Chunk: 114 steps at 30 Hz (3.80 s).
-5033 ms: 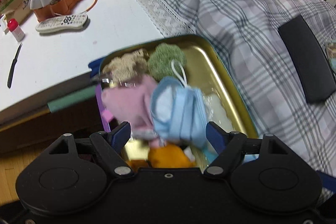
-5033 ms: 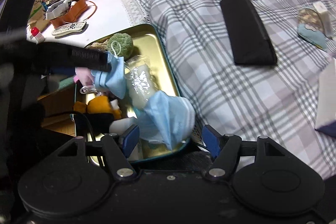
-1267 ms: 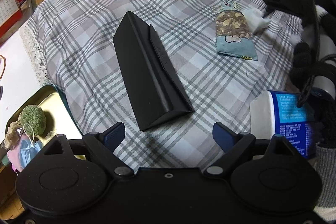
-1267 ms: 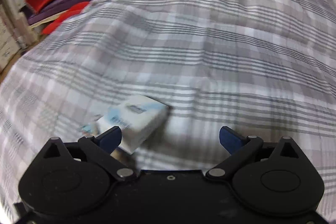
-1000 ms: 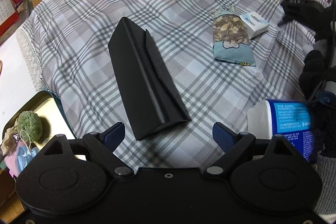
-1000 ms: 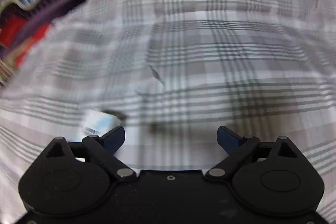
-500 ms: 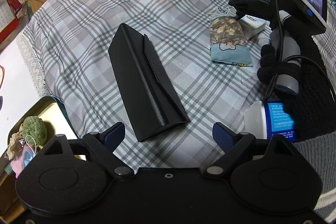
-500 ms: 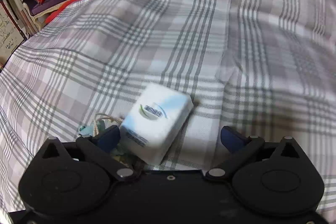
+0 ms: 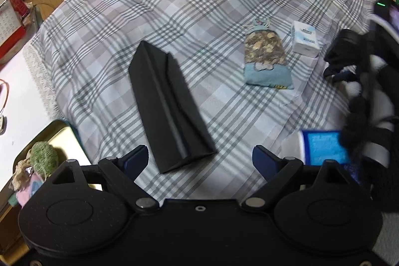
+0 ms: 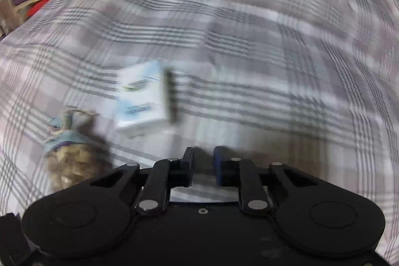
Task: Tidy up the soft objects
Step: 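Grasp the white tissue pack with the right gripper, then grasp the blue-capped sachet bag with the left gripper while the right lifts the tissue pack, then carry the sachet bag and tissue pack over the gold tray with both grippers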
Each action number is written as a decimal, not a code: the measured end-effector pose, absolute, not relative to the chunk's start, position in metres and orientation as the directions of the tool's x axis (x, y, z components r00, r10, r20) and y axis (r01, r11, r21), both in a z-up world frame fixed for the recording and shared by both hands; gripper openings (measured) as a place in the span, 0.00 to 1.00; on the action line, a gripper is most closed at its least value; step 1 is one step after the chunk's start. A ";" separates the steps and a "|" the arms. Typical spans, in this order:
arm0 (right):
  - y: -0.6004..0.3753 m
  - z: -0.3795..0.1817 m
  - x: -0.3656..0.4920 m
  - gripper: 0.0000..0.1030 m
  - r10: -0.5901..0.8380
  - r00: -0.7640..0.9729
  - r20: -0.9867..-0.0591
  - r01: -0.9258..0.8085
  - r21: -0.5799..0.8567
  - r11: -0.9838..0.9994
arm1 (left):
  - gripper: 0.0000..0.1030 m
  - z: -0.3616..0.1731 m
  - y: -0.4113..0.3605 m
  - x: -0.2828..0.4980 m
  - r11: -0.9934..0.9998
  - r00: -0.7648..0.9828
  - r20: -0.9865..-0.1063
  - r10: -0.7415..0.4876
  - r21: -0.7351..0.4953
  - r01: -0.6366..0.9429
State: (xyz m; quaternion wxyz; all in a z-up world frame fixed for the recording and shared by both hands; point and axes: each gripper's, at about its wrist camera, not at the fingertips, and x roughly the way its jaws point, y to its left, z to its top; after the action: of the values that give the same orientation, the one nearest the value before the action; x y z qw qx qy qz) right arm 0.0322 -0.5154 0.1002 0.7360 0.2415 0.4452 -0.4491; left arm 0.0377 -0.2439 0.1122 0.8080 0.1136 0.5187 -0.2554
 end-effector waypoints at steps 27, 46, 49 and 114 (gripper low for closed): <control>-0.529 0.111 0.048 0.75 -0.419 0.447 -0.790 0.830 0.192 0.524 | 0.75 0.044 -0.399 0.114 0.779 0.205 -0.919 -0.337 -0.149 0.609; -0.507 0.091 0.081 0.46 -0.440 0.376 -0.815 0.775 0.016 0.632 | 0.48 0.058 -0.346 0.089 0.775 0.162 -0.920 -0.356 -0.194 0.601; -0.505 0.096 0.078 0.45 -0.429 0.382 -0.819 0.774 0.029 0.633 | 0.48 0.058 -0.340 0.085 0.780 0.156 -0.922 -0.354 -0.199 0.594; -0.561 0.126 -0.098 0.83 -0.528 0.246 -0.813 0.936 0.059 0.346 | 0.69 0.061 -0.351 0.082 0.812 0.192 -0.924 -0.331 -0.175 0.557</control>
State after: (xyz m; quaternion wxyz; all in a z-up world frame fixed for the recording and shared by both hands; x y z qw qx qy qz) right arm -0.0980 -0.5607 0.1263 0.7368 0.2833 0.3605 -0.4968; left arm 0.0818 -0.3510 0.0613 0.7654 0.0998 0.5658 -0.2898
